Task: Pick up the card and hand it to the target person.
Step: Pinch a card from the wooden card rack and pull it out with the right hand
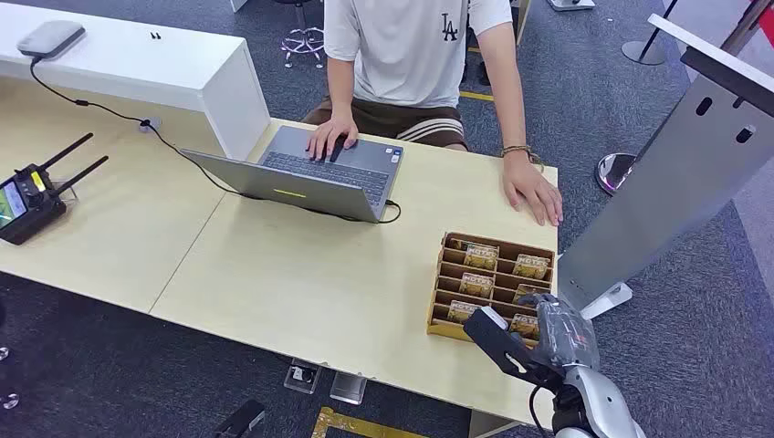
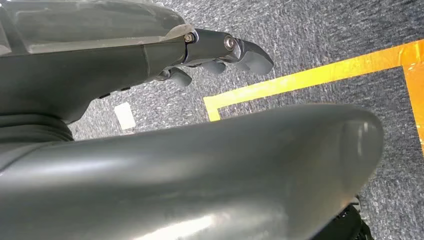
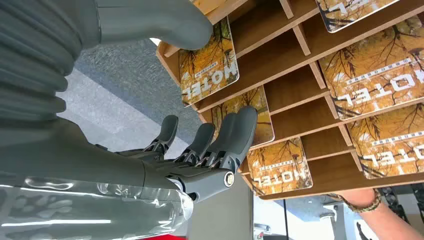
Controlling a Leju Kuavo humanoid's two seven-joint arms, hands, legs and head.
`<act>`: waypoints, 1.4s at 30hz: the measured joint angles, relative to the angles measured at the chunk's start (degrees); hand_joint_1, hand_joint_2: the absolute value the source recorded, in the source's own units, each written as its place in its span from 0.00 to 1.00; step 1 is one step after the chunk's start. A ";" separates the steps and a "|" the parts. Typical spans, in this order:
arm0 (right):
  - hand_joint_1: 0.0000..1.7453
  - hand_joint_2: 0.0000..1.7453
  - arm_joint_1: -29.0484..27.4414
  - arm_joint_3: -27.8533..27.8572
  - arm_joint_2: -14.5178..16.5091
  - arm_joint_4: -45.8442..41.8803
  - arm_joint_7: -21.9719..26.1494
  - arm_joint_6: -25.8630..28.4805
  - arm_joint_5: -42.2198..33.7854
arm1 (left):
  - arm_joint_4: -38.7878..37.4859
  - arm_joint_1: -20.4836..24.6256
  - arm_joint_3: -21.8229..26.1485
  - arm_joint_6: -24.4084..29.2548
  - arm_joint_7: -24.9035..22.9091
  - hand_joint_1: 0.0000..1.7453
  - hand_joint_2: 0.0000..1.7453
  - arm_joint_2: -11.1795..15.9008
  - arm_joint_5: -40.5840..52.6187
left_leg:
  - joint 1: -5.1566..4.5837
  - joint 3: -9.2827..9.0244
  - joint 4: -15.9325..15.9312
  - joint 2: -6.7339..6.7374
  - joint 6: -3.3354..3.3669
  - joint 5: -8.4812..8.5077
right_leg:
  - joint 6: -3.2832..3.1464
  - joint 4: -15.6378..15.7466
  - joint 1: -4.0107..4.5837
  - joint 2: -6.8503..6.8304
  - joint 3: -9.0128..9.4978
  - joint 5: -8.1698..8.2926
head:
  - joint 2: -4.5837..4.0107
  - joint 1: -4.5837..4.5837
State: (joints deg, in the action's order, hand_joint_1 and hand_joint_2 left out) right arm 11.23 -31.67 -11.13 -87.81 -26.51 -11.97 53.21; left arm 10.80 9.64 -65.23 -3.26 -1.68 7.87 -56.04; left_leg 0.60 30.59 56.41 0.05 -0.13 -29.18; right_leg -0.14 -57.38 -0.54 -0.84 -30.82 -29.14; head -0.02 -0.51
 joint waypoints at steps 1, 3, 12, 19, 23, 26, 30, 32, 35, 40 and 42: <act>0.40 1.00 0.04 -0.02 0.01 0.10 0.01 0.00 -0.04 | 0.00 0.00 -0.01 0.00 0.00 0.00 0.00 0.00 0.00 | 0.00 0.00 0.00 0.00 0.00 0.00 | 0.00 0.00 0.00 0.00 0.00 0.00 | 0.00 0.00; 0.41 1.00 0.14 -0.07 0.02 0.38 0.04 0.01 -0.10 | 0.00 0.00 -0.05 0.02 0.00 0.00 0.00 0.00 0.00 | 0.00 0.00 0.00 0.00 0.00 0.00 | 0.00 0.00 0.00 0.00 0.00 0.00 | 0.00 0.00; 0.48 1.00 0.39 -0.18 0.02 1.71 0.09 0.09 -0.25 | 0.00 0.02 -0.19 0.20 -0.11 0.00 0.00 0.00 0.00 | 0.00 -0.01 0.00 0.00 0.00 0.00 | 0.00 0.00 0.00 0.00 0.00 0.00 | 0.00 0.01; 0.53 1.00 0.39 -0.26 0.02 1.78 0.09 0.17 -0.25 | 0.00 0.01 -0.19 0.20 -0.13 0.00 0.00 0.00 0.01 | 0.00 -0.01 0.00 0.00 0.00 0.00 | 0.00 0.00 0.00 0.00 0.00 0.00 | 0.00 0.01; 0.55 1.00 0.41 -0.26 0.02 1.78 0.09 0.27 -0.25 | 0.00 0.01 -0.19 0.20 -0.13 0.00 0.00 0.00 0.00 | 0.00 -0.01 0.00 0.00 0.00 0.00 | 0.00 0.00 0.00 0.00 0.00 0.00 | 0.00 0.01; 0.57 1.00 0.43 -0.26 0.02 1.78 0.09 0.33 -0.27 | 0.00 0.01 -0.19 0.20 -0.12 0.00 0.00 0.00 0.01 | 0.00 -0.01 0.00 0.00 0.00 0.00 | 0.00 0.00 0.00 0.00 0.00 0.00 | 0.00 0.01; 0.52 1.00 0.43 -0.26 0.02 1.78 0.09 0.33 -0.55 | 0.00 0.01 -0.19 0.20 -0.11 0.00 0.00 0.00 0.04 | 0.00 -0.02 0.00 0.00 0.00 0.00 | 0.00 0.00 0.00 0.00 0.00 0.00 | 0.00 0.01; 0.51 1.00 0.42 -0.26 0.02 1.78 0.09 0.32 -0.72 | 0.00 0.01 -0.19 0.20 -0.11 0.00 0.00 0.00 0.12 | 0.00 -0.02 0.00 0.00 0.00 0.00 | 0.00 0.00 0.00 0.00 0.00 0.00 | 0.00 0.01; 0.51 1.00 0.41 -0.26 0.02 1.78 0.11 0.30 -0.86 | 0.00 0.01 -0.19 0.20 -0.11 0.00 0.00 0.00 0.20 | 0.00 -0.02 0.00 0.00 0.00 0.00 | 0.00 0.00 0.00 0.00 0.00 0.00 | 0.00 0.00; 0.55 1.00 0.40 -0.26 0.02 1.79 0.17 0.21 -1.03 | 0.00 0.01 -0.19 0.21 -0.13 0.00 0.00 0.00 0.33 | 0.00 -0.02 0.00 0.00 -0.01 0.00 | 0.00 0.00 0.00 0.00 0.00 0.00 | 0.00 0.01; 0.60 1.00 0.40 -0.26 0.02 1.82 0.17 0.21 -1.09 | 0.00 0.01 -0.19 0.23 -0.13 0.00 0.00 0.00 0.33 | 0.00 -0.02 0.00 0.00 -0.01 0.00 | 0.00 0.00 0.00 0.00 0.00 0.00 | 0.00 0.01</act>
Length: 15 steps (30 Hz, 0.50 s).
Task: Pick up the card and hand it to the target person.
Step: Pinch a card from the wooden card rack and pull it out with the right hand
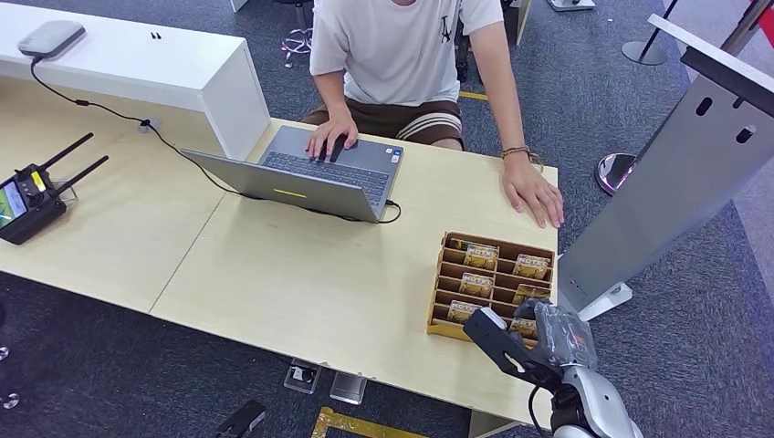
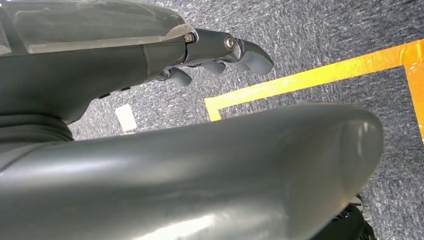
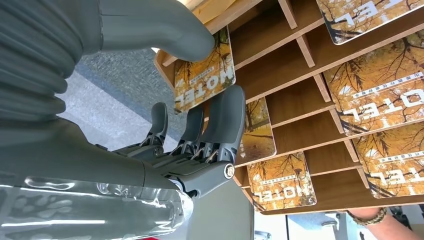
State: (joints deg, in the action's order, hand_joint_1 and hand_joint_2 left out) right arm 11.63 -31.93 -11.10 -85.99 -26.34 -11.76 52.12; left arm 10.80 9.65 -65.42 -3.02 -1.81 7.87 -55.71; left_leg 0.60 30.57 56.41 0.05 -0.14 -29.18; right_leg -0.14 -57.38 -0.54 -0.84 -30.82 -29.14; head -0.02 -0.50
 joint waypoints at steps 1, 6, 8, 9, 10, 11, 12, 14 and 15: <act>0.63 1.00 0.00 0.00 0.00 0.03 0.00 0.00 -0.05 | 0.00 0.00 0.00 0.01 0.00 0.00 0.00 0.00 0.00 | 0.00 0.00 0.00 0.00 0.00 0.00 | 0.00 0.00 0.00 0.00 0.00 0.00 | 0.00 0.00; 0.77 1.00 -0.07 -0.02 0.00 0.45 0.00 -0.07 -0.32 | 0.00 -0.01 0.00 0.03 -0.02 0.00 0.00 0.00 0.00 | 0.00 0.00 0.00 0.00 0.00 0.00 | 0.00 0.00 0.00 0.00 0.00 0.00 | 0.00 -0.01; 0.78 1.00 -0.07 -0.03 0.00 0.57 0.00 -0.07 -0.40 | 0.00 -0.01 0.00 0.03 -0.04 0.00 0.00 0.00 0.00 | 0.00 0.00 0.00 0.00 0.00 0.00 | 0.00 0.00 0.00 0.00 0.00 0.00 | 0.00 0.00; 0.78 1.00 -0.07 -0.04 0.00 0.61 0.00 -0.07 -0.45 | 0.00 -0.01 0.00 0.03 -0.05 0.00 0.00 0.00 0.00 | 0.00 0.00 0.00 0.00 0.00 0.00 | 0.00 0.00 0.00 0.00 0.00 0.00 | 0.00 0.00; 0.78 1.00 -0.07 -0.04 0.00 0.64 0.00 -0.07 -0.50 | 0.00 -0.01 0.00 0.03 -0.05 0.00 0.00 0.00 0.00 | 0.00 0.00 0.00 0.00 0.00 0.00 | 0.00 0.00 0.00 0.00 0.00 0.00 | 0.00 0.00; 0.79 1.00 -0.06 -0.04 0.00 0.67 0.00 -0.07 -0.57 | 0.00 -0.02 0.00 0.03 -0.06 0.00 0.00 0.00 0.00 | 0.00 0.00 0.00 0.00 0.00 0.00 | 0.00 0.00 0.00 0.00 0.00 0.00 | 0.00 0.00; 0.78 1.00 -0.06 -0.04 0.00 0.69 0.00 -0.07 -0.66 | 0.00 -0.02 0.00 0.03 -0.07 0.00 0.00 0.00 0.00 | 0.00 0.00 0.00 0.00 0.00 0.00 | 0.00 0.00 0.00 0.00 0.00 0.00 | 0.00 -0.01; 0.78 1.00 -0.06 -0.05 0.00 0.72 0.00 -0.08 -0.76 | 0.00 -0.02 0.00 0.03 -0.07 0.00 0.00 0.00 0.00 | 0.00 0.00 0.00 0.00 0.00 0.00 | 0.00 0.00 0.00 0.00 0.00 0.00 | 0.00 -0.01; 0.78 1.00 -0.06 -0.06 0.00 0.74 -0.01 -0.09 -0.78 | 0.00 -0.02 0.00 0.01 -0.07 0.00 0.00 0.00 0.00 | 0.00 0.00 0.00 0.00 0.00 0.00 | 0.00 0.00 0.00 0.00 0.00 0.00 | 0.00 -0.01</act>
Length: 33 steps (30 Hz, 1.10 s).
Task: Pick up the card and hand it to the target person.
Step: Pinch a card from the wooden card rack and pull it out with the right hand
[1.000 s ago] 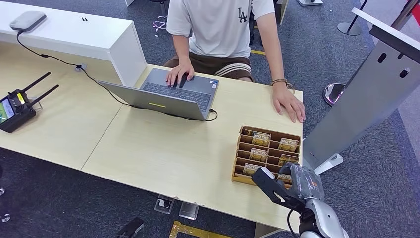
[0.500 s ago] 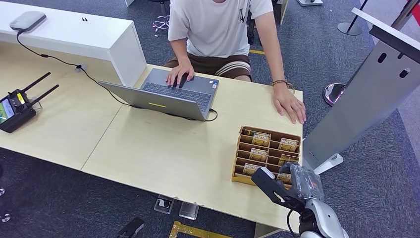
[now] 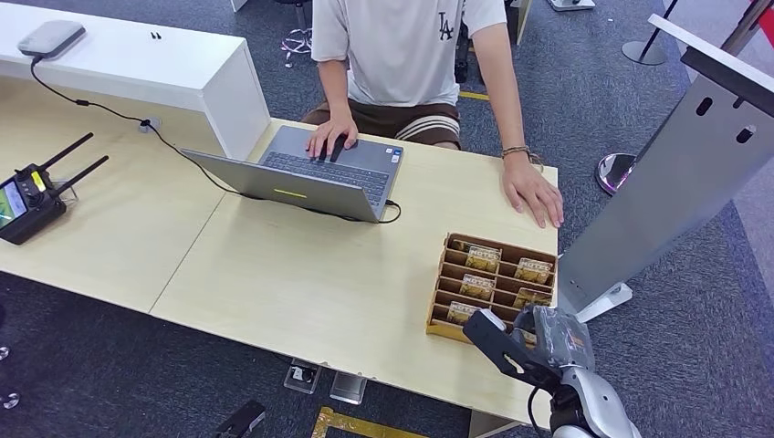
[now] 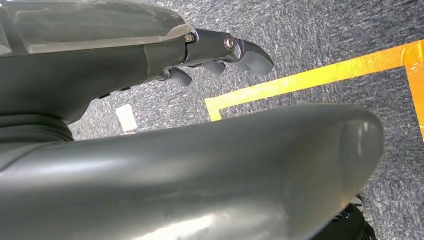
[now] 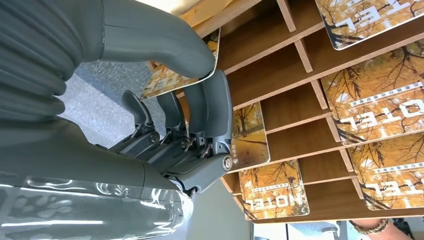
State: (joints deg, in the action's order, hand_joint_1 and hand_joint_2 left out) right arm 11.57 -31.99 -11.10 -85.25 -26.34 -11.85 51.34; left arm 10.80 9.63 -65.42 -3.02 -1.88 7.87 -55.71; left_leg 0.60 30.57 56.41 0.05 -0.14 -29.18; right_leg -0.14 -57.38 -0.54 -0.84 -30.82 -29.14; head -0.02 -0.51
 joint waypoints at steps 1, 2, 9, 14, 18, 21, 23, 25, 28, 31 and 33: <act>0.79 1.00 0.00 -0.01 0.00 0.02 -0.01 0.00 0.00 | 0.00 0.00 0.00 -0.05 0.03 0.00 0.25 0.00 0.00 | 0.00 0.00 0.00 0.00 0.00 0.00 | 0.00 0.00 0.00 0.00 0.00 0.00 | 0.00 0.00; 0.79 1.00 0.00 -0.01 0.00 0.03 -0.02 -0.01 -0.01 | 0.00 0.00 0.00 -0.16 0.14 0.00 0.50 0.00 0.00 | 0.00 0.00 0.00 0.00 0.00 0.00 | 0.00 0.00 0.00 0.00 0.00 0.00 | 0.00 0.00; 0.78 1.00 -0.01 -0.01 -0.05 0.03 -0.15 0.01 -0.13 | 0.00 0.02 -0.02 0.27 1.16 0.00 1.00 0.00 1.10 | 0.00 -0.02 0.00 0.00 0.00 0.00 | 0.00 0.00 0.00 0.00 0.00 0.00 | 0.00 0.00; 0.78 1.00 -0.01 -0.01 -0.09 0.03 -0.17 0.07 -0.20 | 0.00 0.03 -0.04 0.37 1.62 0.00 1.00 0.02 1.31 | 0.00 -0.02 0.00 0.00 0.00 0.00 | 0.00 0.00 0.00 0.00 0.00 0.00 | 0.00 0.01; 0.78 1.00 0.00 -0.01 -0.09 -0.01 -0.03 0.25 -0.26 | 0.00 0.01 -0.04 0.00 1.65 0.00 1.00 0.08 0.95 | 0.00 -0.01 0.00 0.00 0.00 0.00 | 0.00 0.00 0.00 0.00 0.01 0.00 | 0.00 0.01; 0.78 1.00 0.01 0.13 -0.16 -0.45 0.95 1.09 -0.62 | 0.00 0.00 -0.04 -0.08 1.64 0.00 1.00 0.18 0.78 | 0.00 -0.01 0.00 0.00 0.00 0.00 | 0.00 0.00 0.00 0.00 0.01 0.00 | 0.00 0.01; 0.78 1.00 0.00 0.41 -0.32 -1.23 2.28 1.85 -1.60 | 0.00 -0.03 -0.04 -0.10 1.74 0.00 1.00 0.32 0.75 | 0.00 -0.02 0.00 0.00 0.00 0.00 | 0.00 0.00 0.00 0.00 0.01 0.00 | 0.00 0.01; 0.78 1.00 -0.01 0.92 -0.53 -2.53 3.96 2.70 -3.24 | 0.00 -0.10 -0.04 -0.09 1.92 0.00 1.00 0.46 0.71 | 0.00 -0.02 0.01 0.00 0.00 0.00 | 0.00 0.00 0.00 0.00 0.00 0.00 | 0.00 0.00; 0.78 1.00 -0.13 2.29 -0.94 -5.57 6.99 4.05 -6.78 | 0.00 -0.31 -0.04 -0.09 2.27 0.00 1.00 0.56 0.59 | 0.00 -0.02 0.01 0.00 0.00 0.00 | 0.00 0.00 0.00 0.00 0.00 0.00 | 0.00 0.00; 0.78 1.00 -0.51 4.37 -1.55 -9.93 10.58 5.49 -11.19 | 0.00 -0.64 -0.04 -0.09 2.68 0.00 1.00 0.62 0.29 | 0.00 -0.02 0.01 0.00 0.00 0.00 | 0.00 0.00 0.00 0.00 0.00 0.00 | 0.00 0.00; 0.78 1.00 -0.77 6.04 -1.95 -13.29 12.49 6.28 -13.44 | 0.00 -0.84 -0.04 -0.09 2.94 0.00 1.00 0.70 0.16 | 0.00 -0.03 0.01 0.00 0.00 0.00 | 0.00 0.00 0.00 0.00 0.00 0.00 | 0.00 0.00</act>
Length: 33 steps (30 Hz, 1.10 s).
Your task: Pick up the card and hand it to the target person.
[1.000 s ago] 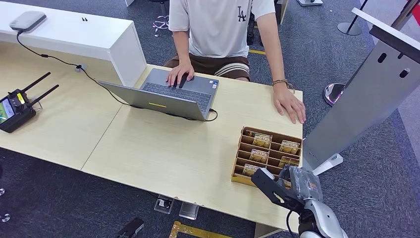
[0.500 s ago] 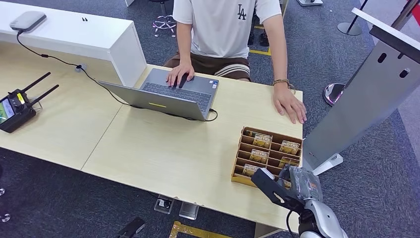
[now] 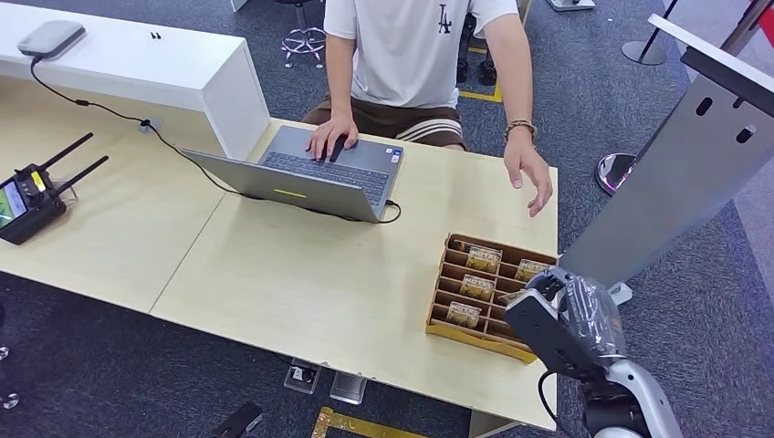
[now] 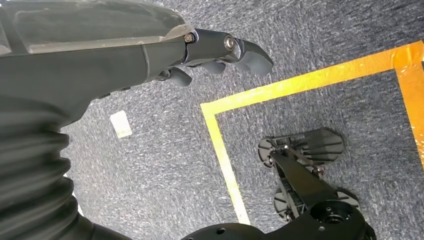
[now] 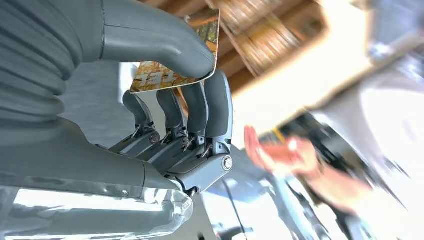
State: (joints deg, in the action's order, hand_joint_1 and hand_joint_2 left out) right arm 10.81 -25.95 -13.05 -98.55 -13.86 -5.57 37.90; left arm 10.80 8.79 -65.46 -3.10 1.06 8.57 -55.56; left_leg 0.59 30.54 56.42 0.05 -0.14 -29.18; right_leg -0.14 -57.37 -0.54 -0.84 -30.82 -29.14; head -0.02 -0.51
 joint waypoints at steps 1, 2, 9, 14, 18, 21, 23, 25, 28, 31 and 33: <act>0.78 1.00 -0.09 0.87 -0.18 -1.73 0.87 0.37 -1.02 | 0.00 -0.09 -0.01 0.00 0.11 0.00 1.00 0.04 -0.06 | 0.00 0.00 0.00 0.00 0.00 0.00 | 0.00 0.00 0.00 0.00 0.00 0.00 | 0.00 0.01; 0.78 1.00 -0.15 1.76 -0.38 -3.46 1.66 0.65 -2.01 | 0.00 -0.17 -0.01 0.00 0.20 0.00 1.00 0.08 -0.10 | 0.00 -0.01 0.00 0.00 0.00 0.00 | 0.00 0.00 0.00 0.00 0.00 0.00 | 0.00 0.00; 0.78 1.00 -0.15 6.67 -1.34 -13.21 5.09 0.97 -7.71 | 0.00 -0.36 -0.01 0.02 0.38 0.00 1.00 0.15 -0.30 | 0.00 -0.02 0.00 0.00 0.00 0.00 | 0.00 0.00 0.00 0.00 0.01 0.00 | 0.00 0.01; 0.78 1.00 0.05 7.77 -1.48 -16.90 8.61 2.38 -10.66 | 0.00 -0.21 0.00 0.04 0.38 0.00 1.00 0.15 -0.31 | 0.00 -0.01 0.00 0.00 0.00 0.00 | 0.00 0.00 0.00 0.00 0.02 0.00 | 0.00 0.01; 0.78 1.00 0.40 7.83 -1.48 -18.14 9.93 4.15 -8.63 | 0.00 -0.01 0.00 0.04 0.25 0.00 1.00 0.15 -0.31 | 0.00 -0.01 0.00 0.01 0.00 0.00 | 0.00 0.00 0.00 0.01 0.02 0.00 | 0.00 0.01; 0.78 1.00 0.99 7.51 -1.44 -18.31 9.91 4.94 -4.90 | 0.00 0.11 -0.01 0.04 0.23 0.00 1.00 0.15 -0.31 | 0.00 0.00 0.00 0.01 0.00 0.00 | 0.00 0.00 0.00 0.01 0.03 0.00 | 0.00 0.01; 0.78 1.00 1.69 7.02 -1.29 -18.04 9.44 5.73 -0.56 | 0.00 0.22 0.00 0.04 0.23 0.00 1.00 0.15 -0.31 | 0.00 0.01 0.00 0.01 0.00 0.00 | 0.00 0.00 0.00 0.01 0.04 0.00 | 0.00 0.00; 0.78 1.00 2.60 6.24 -0.88 -17.35 9.21 6.78 3.70 | 0.00 0.38 0.01 0.02 0.23 0.00 1.00 0.14 -0.31 | 0.00 0.00 -0.01 0.00 0.00 0.00 | 0.00 -0.01 0.00 0.00 0.04 0.00 | 0.00 0.00; 0.78 1.00 3.94 4.90 0.02 -15.74 10.12 8.48 7.29 | 0.00 0.66 0.01 -0.07 0.22 0.00 1.00 0.10 -0.21 | 0.00 0.00 -0.01 0.00 -0.01 0.01 | 0.00 -0.02 0.00 0.00 0.04 0.00 | 0.00 0.00; 0.78 1.00 5.21 3.60 1.13 -13.63 11.59 10.02 8.87 | 0.00 0.90 0.00 -0.27 0.20 0.00 1.00 0.02 -0.16 | 0.00 0.02 -0.01 0.00 -0.01 0.01 | 0.00 -0.03 0.00 0.00 0.04 0.00 | 0.00 0.00; 0.78 1.00 6.20 2.80 1.96 -11.78 12.61 10.97 9.52 | 0.00 1.05 0.00 -0.33 0.19 0.00 1.00 -0.08 -0.16 | 0.00 0.02 -0.01 0.00 -0.01 0.01 | 0.00 -0.04 0.00 0.00 0.04 0.00 | 0.00 0.00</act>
State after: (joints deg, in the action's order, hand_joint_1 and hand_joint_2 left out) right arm 17.01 -23.15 -11.10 -110.33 -1.25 5.40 47.42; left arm 10.80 9.84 -65.46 -3.43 1.25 8.49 -55.71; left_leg 0.60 30.56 56.41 0.05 -0.15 -29.17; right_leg -0.15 -57.41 -0.54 -0.83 -30.78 -29.13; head -0.02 -0.51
